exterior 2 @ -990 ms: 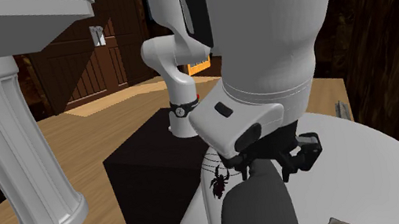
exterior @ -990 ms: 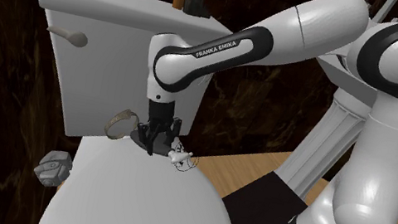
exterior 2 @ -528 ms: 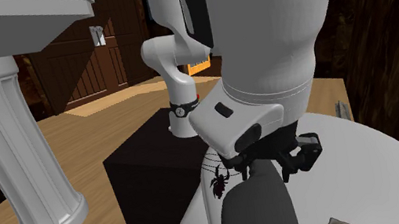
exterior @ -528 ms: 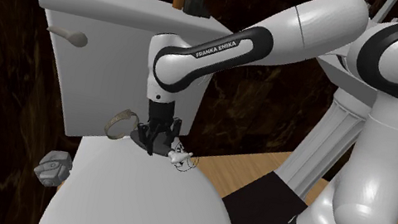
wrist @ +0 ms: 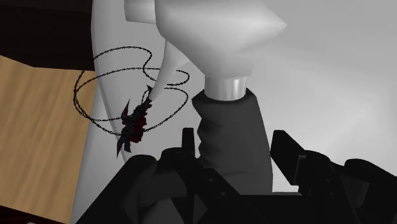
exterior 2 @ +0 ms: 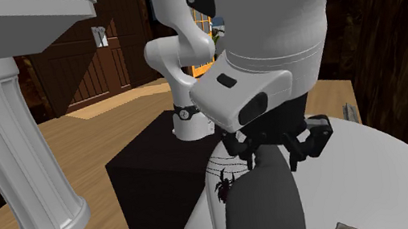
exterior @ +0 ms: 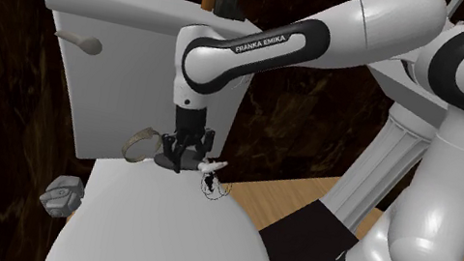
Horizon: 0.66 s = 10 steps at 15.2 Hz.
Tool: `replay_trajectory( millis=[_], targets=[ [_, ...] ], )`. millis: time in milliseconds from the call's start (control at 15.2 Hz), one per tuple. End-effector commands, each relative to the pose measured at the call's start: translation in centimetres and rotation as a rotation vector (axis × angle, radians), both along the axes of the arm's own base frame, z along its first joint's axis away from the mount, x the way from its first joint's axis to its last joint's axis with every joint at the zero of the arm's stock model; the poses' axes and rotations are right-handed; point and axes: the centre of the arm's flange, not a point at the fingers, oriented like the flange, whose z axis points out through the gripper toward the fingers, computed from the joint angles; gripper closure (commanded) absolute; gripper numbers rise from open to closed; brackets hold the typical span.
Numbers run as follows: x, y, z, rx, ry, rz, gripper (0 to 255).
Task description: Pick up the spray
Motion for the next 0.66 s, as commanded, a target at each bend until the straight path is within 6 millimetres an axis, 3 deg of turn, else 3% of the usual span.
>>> replay_trajectory(
  millis=[0, 462, 594],
  targets=[
    [0.0, 0.0, 1.1, 0.000, 0.000, 0.000, 255],
    [0.0, 0.0, 4.8, 0.000, 0.000, 0.000, 255],
    [0.0, 0.0, 4.9, 0.000, 0.000, 0.000, 255]
  ],
)
